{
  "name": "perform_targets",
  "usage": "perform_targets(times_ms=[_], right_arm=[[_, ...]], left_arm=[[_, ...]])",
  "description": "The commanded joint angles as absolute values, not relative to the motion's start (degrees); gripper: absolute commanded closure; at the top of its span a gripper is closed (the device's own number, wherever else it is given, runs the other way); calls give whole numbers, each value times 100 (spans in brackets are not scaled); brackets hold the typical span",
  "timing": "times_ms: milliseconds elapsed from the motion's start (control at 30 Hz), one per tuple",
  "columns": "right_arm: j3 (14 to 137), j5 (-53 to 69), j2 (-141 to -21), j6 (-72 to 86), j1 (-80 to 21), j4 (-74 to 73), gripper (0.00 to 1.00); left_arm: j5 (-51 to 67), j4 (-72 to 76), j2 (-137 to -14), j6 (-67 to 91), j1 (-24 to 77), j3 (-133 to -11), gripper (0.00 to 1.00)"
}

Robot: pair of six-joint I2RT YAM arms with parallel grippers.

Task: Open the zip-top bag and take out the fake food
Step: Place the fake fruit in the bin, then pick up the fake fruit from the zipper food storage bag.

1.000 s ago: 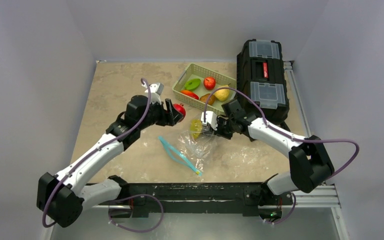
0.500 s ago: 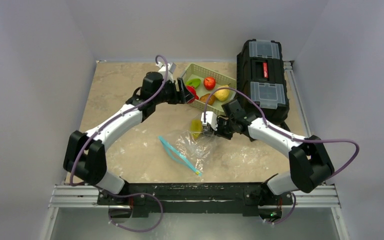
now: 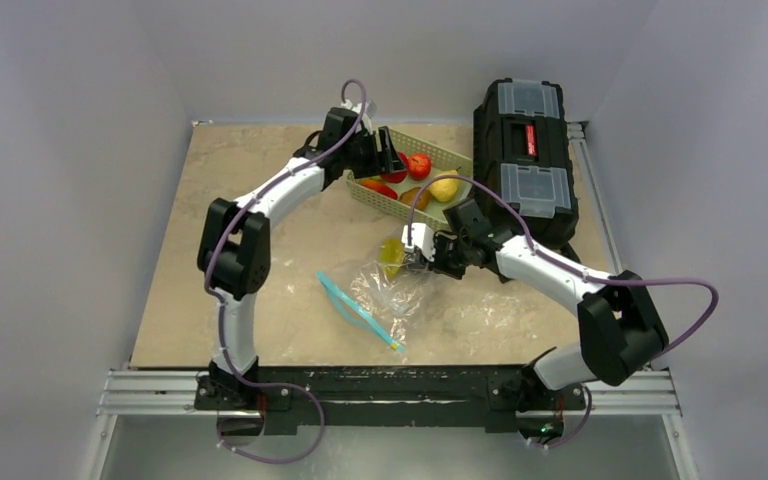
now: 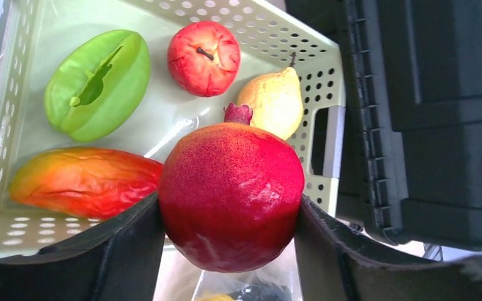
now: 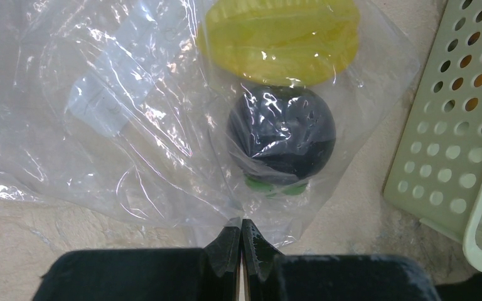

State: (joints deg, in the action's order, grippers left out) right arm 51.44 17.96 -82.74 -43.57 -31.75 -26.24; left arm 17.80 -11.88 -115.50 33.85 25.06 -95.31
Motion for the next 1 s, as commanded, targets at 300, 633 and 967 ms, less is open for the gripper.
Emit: perform_targets(times_ms=[300, 633, 967], right_arm=[[5256, 1985, -8119, -4451, -3136, -2689, 100], [5236, 2137, -8138, -4629, -3138, -2819, 100], [5221, 2521, -8003, -4778, -3138, -2949, 96]], left_arm=[[2046, -1402, -11122, 3449, 2353, -9622, 0], [1144, -1422, -7847, 2055, 2303, -7123, 0], [1632, -1114, -5493, 2825, 2268, -4455, 1]])
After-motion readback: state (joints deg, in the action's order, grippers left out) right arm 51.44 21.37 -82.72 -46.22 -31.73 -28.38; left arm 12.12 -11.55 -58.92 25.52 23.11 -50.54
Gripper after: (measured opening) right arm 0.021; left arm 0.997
